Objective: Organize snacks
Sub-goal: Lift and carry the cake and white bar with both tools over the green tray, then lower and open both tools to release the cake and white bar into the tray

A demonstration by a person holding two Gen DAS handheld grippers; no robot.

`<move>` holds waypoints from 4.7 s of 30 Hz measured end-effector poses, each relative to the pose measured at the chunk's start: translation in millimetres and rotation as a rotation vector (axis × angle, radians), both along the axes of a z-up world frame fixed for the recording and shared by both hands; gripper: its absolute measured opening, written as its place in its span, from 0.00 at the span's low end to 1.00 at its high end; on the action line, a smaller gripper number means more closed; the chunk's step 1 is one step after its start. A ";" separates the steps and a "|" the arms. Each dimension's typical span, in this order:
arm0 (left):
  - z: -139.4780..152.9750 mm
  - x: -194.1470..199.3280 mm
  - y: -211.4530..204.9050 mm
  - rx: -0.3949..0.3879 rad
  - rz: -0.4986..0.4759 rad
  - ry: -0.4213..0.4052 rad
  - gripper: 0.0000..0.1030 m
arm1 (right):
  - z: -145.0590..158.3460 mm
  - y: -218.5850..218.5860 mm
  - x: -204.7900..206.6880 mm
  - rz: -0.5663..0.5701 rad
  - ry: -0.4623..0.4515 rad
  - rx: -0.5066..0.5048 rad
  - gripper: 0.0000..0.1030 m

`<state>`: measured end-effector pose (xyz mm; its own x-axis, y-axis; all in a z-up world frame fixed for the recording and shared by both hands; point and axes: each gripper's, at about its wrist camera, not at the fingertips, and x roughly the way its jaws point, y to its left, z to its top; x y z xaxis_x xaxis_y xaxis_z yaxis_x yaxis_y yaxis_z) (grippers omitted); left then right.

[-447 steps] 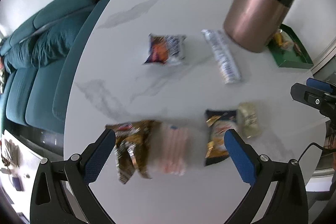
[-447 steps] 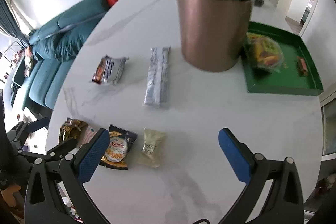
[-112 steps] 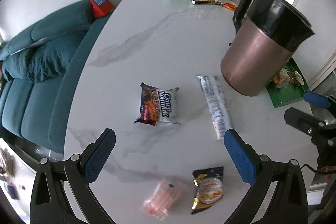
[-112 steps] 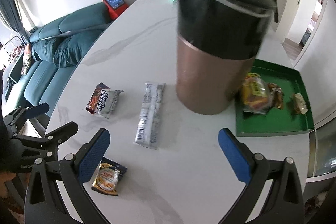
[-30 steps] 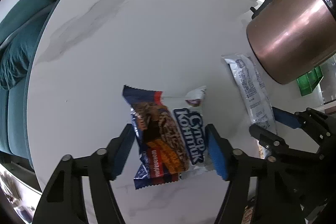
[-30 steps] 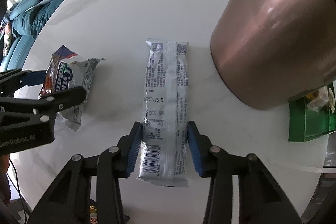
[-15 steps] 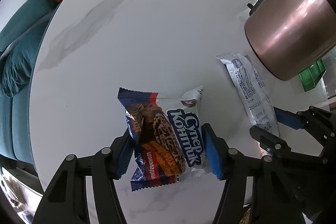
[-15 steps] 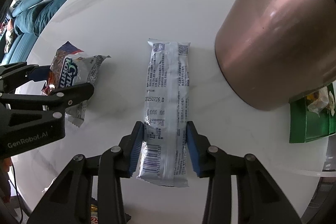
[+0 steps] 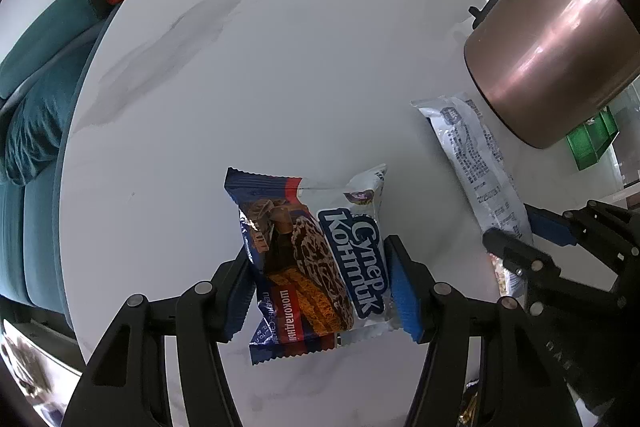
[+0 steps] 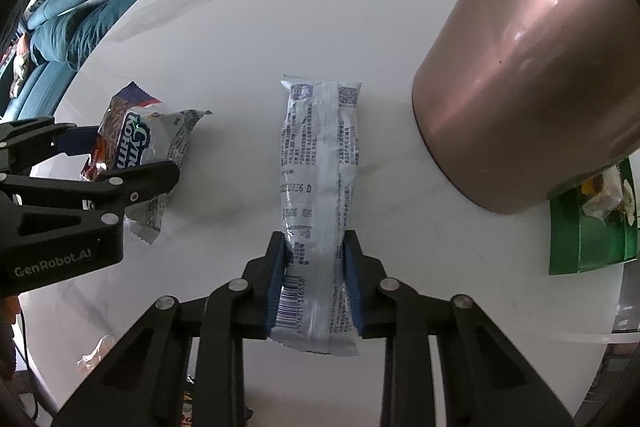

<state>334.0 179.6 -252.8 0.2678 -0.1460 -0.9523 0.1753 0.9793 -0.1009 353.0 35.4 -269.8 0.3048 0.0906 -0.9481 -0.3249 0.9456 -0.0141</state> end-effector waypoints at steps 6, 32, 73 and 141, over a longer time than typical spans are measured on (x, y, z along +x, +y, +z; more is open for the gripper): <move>11.0 -4.8 6.0 -0.017 0.015 -0.019 0.53 | 1.8 -5.9 -3.8 -0.005 0.012 0.051 0.07; 41.9 -44.0 -14.1 -0.035 -0.029 -0.074 0.53 | 55.4 -59.9 -46.3 0.006 -0.028 0.119 0.06; 74.6 -27.1 -348.0 -0.126 -0.196 -0.134 0.53 | 93.8 -356.6 -35.9 -0.210 -0.110 0.132 0.06; 39.7 109.2 -386.6 -0.041 -0.101 -0.090 0.53 | 26.3 -392.2 165.1 -0.191 0.071 0.134 0.11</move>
